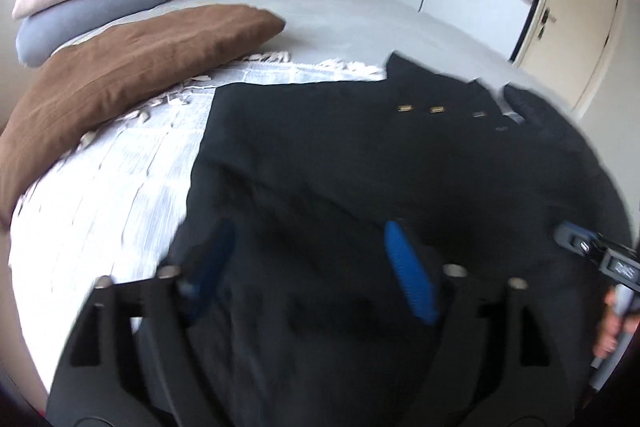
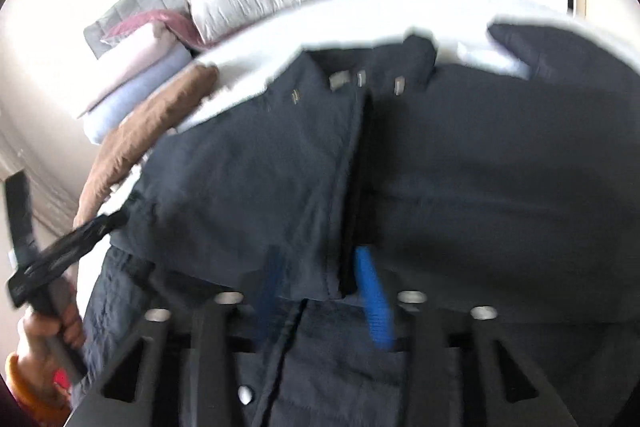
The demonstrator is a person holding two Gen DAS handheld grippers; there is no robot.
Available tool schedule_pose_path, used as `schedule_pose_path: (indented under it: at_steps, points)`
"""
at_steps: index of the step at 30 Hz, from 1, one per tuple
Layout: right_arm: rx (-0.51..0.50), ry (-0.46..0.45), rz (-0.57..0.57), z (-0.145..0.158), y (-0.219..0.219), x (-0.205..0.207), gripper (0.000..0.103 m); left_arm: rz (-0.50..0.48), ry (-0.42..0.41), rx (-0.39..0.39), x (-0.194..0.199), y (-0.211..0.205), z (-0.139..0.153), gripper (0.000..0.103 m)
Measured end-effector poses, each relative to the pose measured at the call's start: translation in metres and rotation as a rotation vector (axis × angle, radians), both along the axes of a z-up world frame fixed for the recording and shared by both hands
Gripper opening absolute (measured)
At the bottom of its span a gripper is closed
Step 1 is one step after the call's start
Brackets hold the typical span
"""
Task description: Fold large clothes
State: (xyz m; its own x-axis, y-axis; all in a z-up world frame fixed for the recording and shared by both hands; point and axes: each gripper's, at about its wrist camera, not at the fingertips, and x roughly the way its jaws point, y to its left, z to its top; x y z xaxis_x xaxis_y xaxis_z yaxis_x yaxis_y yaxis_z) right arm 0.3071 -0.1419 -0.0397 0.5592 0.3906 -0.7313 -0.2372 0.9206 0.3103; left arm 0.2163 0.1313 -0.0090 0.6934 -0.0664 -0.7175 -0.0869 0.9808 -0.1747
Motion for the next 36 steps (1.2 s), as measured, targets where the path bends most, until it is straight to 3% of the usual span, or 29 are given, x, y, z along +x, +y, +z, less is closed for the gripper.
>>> schedule_pose_path:
  at_steps: [3, 8, 12, 18, 25, 30, 36]
  points:
    - [0.014, -0.057, -0.071, 0.036, -0.01, -0.032, 0.076, -0.029, -0.01, -0.008, -0.038, -0.008, 0.019, 0.091]
    - [0.026, -0.09, -0.046, 0.083, -0.022, -0.095, 0.084, -0.021, -0.012, 0.032, -0.099, -0.021, 0.04, 0.093]
    - [0.002, -0.099, -0.119, 0.099, -0.048, -0.148, 0.088, -0.073, 0.008, 0.06, -0.139, -0.031, 0.045, 0.093]
    - [-0.066, -0.09, -0.225, 0.092, -0.088, -0.213, 0.088, -0.083, -0.028, 0.117, -0.19, -0.031, 0.044, 0.094]
    - [-0.135, -0.103, -0.213, 0.062, -0.114, -0.274, 0.089, -0.067, 0.028, 0.068, -0.21, -0.014, 0.014, 0.094]
    - [-0.185, -0.067, -0.169, 0.038, -0.123, -0.299, 0.089, -0.027, 0.074, 0.036, -0.226, 0.013, 0.0, 0.094]
    - [-0.177, -0.024, -0.158, 0.025, -0.136, -0.315, 0.089, 0.022, 0.09, -0.051, -0.246, 0.042, -0.007, 0.094]
